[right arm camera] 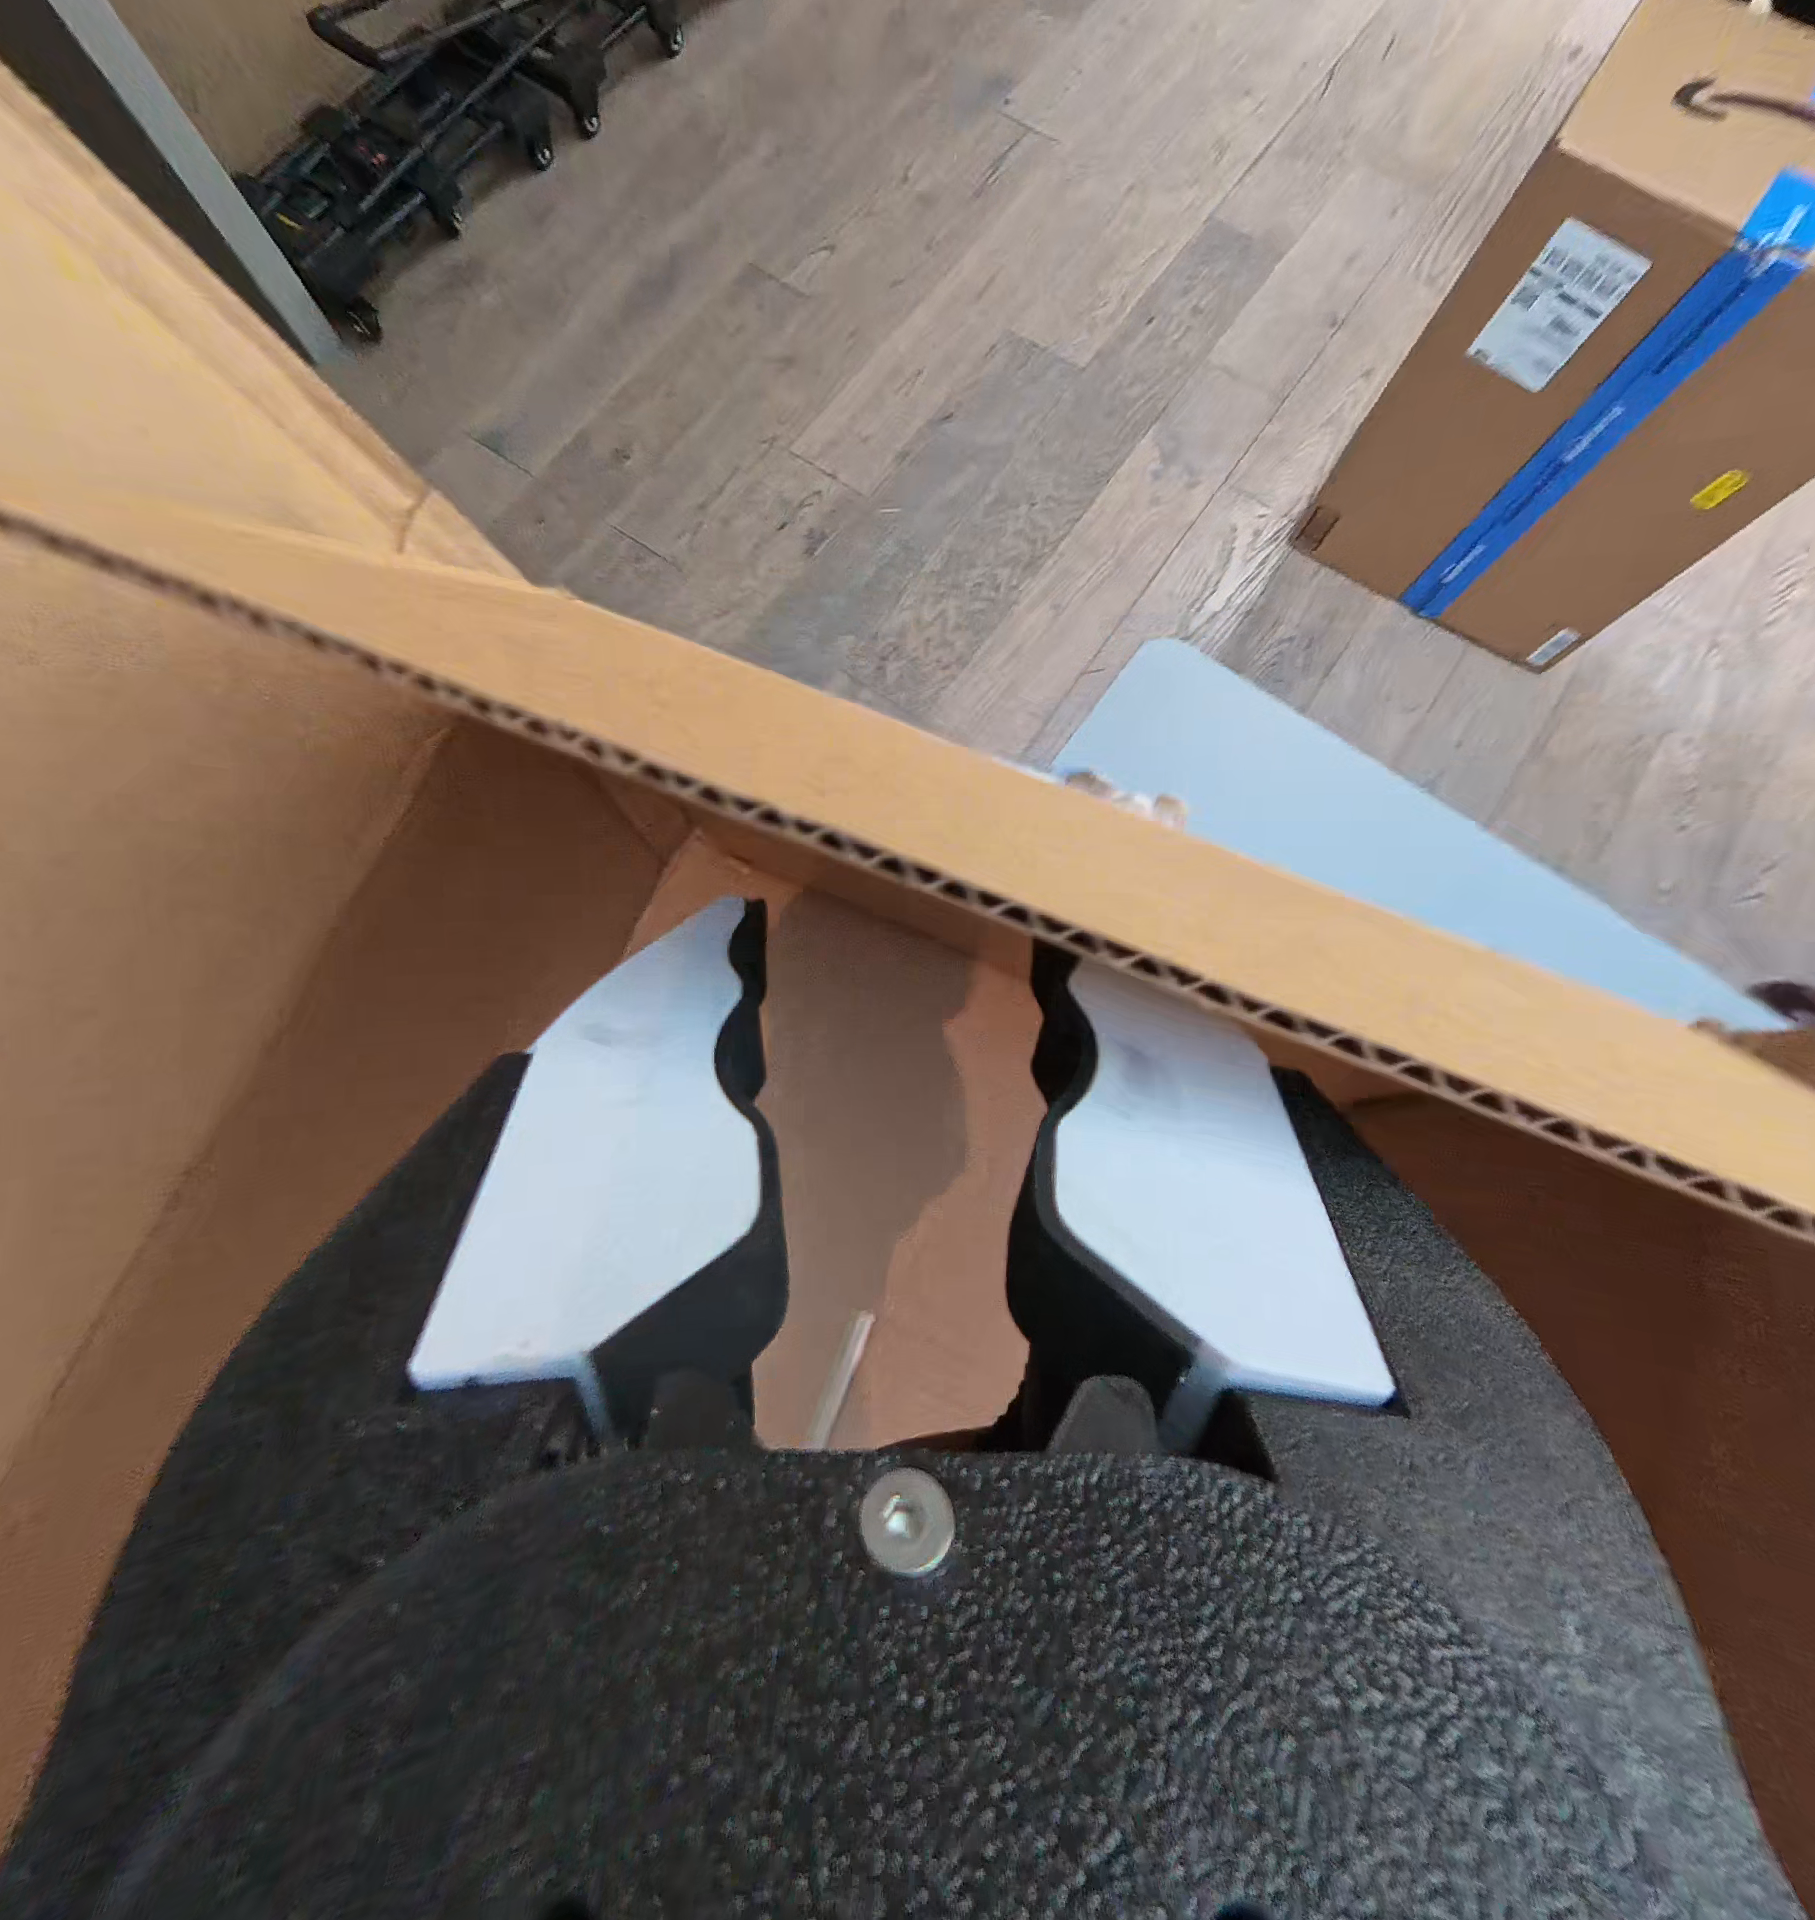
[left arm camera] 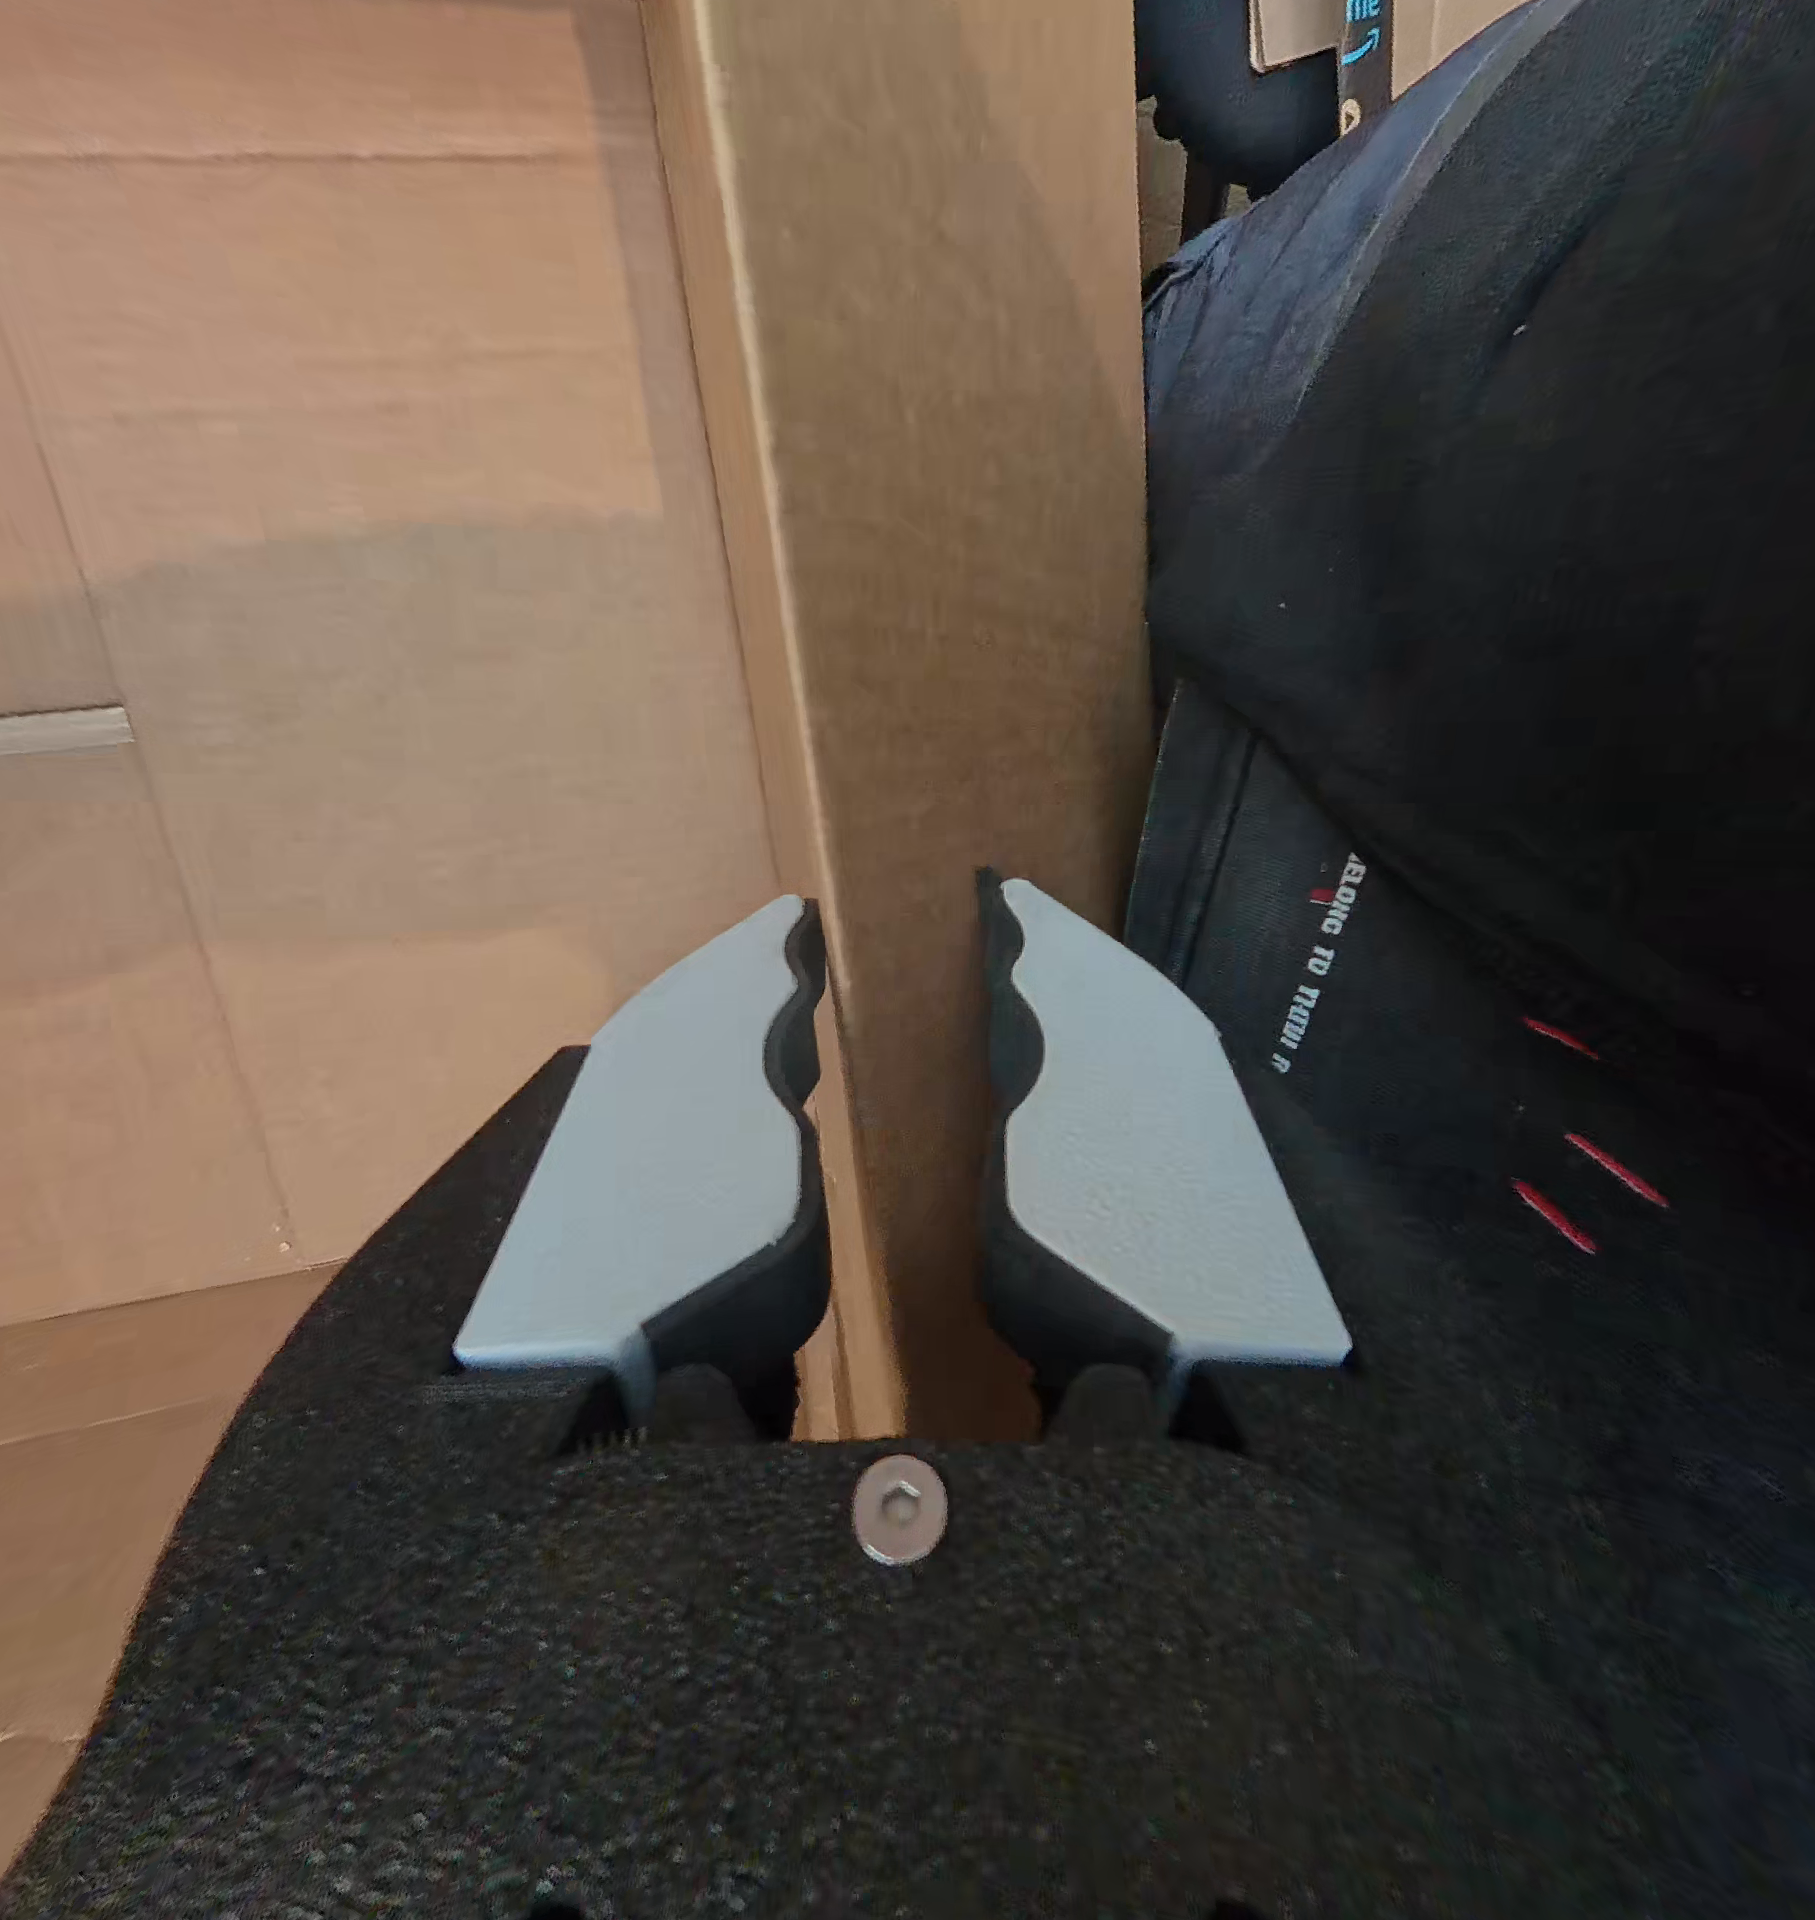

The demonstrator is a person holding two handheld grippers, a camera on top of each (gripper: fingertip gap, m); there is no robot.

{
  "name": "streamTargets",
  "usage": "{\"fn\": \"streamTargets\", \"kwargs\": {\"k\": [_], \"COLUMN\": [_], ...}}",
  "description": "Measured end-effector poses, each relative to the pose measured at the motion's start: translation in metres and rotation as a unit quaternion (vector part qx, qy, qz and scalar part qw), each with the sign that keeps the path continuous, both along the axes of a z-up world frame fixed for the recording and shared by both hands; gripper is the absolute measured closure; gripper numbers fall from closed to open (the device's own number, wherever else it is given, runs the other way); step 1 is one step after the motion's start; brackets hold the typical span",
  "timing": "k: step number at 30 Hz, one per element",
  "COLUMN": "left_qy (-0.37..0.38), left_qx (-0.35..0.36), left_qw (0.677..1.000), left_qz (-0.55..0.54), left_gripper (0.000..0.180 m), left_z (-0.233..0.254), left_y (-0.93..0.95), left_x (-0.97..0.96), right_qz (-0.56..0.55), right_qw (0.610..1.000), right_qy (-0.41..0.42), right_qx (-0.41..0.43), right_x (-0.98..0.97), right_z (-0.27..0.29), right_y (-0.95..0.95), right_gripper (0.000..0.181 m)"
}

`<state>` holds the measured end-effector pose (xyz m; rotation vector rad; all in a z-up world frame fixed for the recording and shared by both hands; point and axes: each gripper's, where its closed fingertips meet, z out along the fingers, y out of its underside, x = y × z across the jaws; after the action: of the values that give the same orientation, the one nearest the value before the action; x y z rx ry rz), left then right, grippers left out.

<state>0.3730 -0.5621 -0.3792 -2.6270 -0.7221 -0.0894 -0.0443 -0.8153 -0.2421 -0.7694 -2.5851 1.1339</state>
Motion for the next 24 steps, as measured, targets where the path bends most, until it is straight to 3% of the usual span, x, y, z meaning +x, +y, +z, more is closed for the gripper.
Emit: {"fn": "streamTargets", "kwargs": {"k": [7,10,12,15,16,17,18,20,24], "left_qy": [-0.039,-0.077,-0.081,-0.077,-0.084,-0.092,-0.103,-0.125,-0.154], "left_qx": [0.026,0.052,0.071,0.072,0.073,0.078,0.085,0.102,0.127], "left_qw": [0.999,0.996,0.994,0.994,0.994,0.992,0.991,0.986,0.977], "left_qz": [0.008,0.0,0.005,0.02,0.024,0.027,0.032,0.048,0.073], "left_gripper": [0.157,0.16,0.159,0.16,0.16,0.159,0.158,0.155,0.151], "left_z": [0.0,-0.003,-0.004,-0.003,-0.003,-0.002,-0.002,-0.002,-0.002], "left_y": [-0.003,0.001,0.005,0.006,0.006,0.006,0.006,0.007,0.01], "left_x": [0.008,0.023,0.028,0.027,0.027,0.027,0.026,0.026,0.024], "right_qz": [0.064,0.099,0.13,0.184,0.207,0.236,0.257,0.282,0.314], "right_qw": [0.963,0.94,0.93,0.915,0.911,0.913,0.916,0.919,0.907], "right_qy": [0.211,0.253,0.249,0.21,0.178,0.125,0.072,-0.019,-0.179], "right_qx": [0.153,0.206,0.236,0.292,0.309,0.31,0.299,0.276,0.214], "right_x": [-0.054,-0.071,-0.08,-0.09,-0.089,-0.082,-0.076,-0.069,-0.058], "right_z": [0.033,0.027,0.011,-0.03,-0.048,-0.066,-0.081,-0.105,-0.131], "right_y": [-0.048,-0.073,-0.091,-0.111,-0.114,-0.117,-0.121,-0.124,-0.123], "right_gripper": [0.134,0.132,0.119,0.101,0.104,0.129,0.139,0.151,0.14]}}
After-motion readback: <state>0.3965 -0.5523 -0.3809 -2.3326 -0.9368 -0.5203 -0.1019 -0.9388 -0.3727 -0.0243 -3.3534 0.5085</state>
